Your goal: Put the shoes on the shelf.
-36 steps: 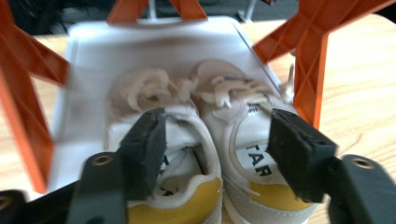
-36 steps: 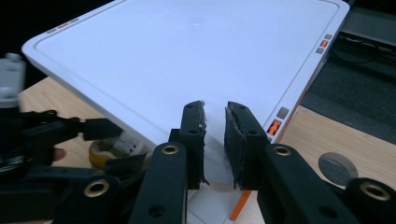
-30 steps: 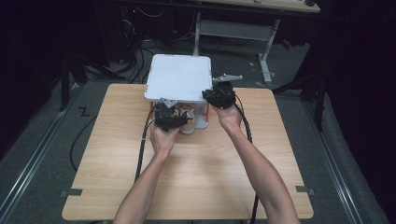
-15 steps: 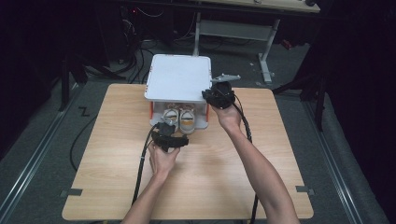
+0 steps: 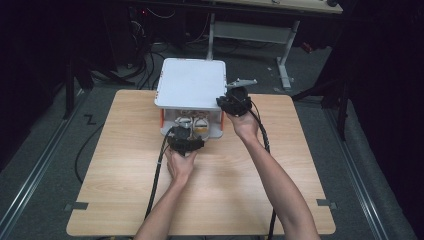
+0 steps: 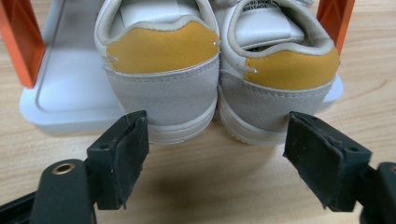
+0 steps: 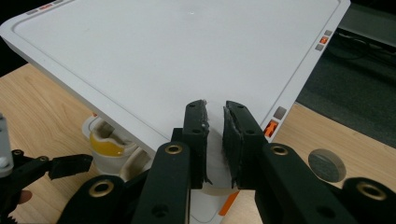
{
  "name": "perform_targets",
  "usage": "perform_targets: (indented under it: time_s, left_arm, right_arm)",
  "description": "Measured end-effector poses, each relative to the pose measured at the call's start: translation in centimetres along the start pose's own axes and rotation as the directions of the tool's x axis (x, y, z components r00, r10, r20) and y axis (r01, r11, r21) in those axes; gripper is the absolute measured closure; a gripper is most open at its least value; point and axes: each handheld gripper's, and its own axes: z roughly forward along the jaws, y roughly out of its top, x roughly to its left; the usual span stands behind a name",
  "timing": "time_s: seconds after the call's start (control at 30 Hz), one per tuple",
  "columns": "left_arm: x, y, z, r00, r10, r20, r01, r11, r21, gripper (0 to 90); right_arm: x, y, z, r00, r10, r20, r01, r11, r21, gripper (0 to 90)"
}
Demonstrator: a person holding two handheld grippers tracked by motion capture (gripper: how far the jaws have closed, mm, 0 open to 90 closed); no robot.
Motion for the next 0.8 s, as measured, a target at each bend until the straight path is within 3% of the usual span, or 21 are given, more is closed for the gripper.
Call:
perform_targets:
  time_s: [0.43, 0.57, 0.8]
  left_arm:
    - [0.6, 1.4, 2.3, 0.9991, -0.021, -0.036, 0.020, 0.9990, -0.041, 25.5]
    - [0.7, 2.3, 3.1, 0.9986, -0.035, -0.040, 0.034, 0.9988, -0.036, 25.3]
    - [0.7, 2.5, 3.4, 0.9983, -0.046, -0.037, 0.044, 0.9981, -0.044, 24.0]
  right_arm:
    - [0.2, 0.1, -0.1, 1.0000, 0.004, 0.007, -0.004, 1.000, 0.013, 80.9]
    - [0.0, 0.1, -0.1, 0.9999, 0.010, -0.003, -0.010, 1.000, 0.010, 81.8]
    - [-0.1, 0.0, -0.1, 0.9999, 0.011, -0.005, -0.011, 1.000, 0.011, 82.5]
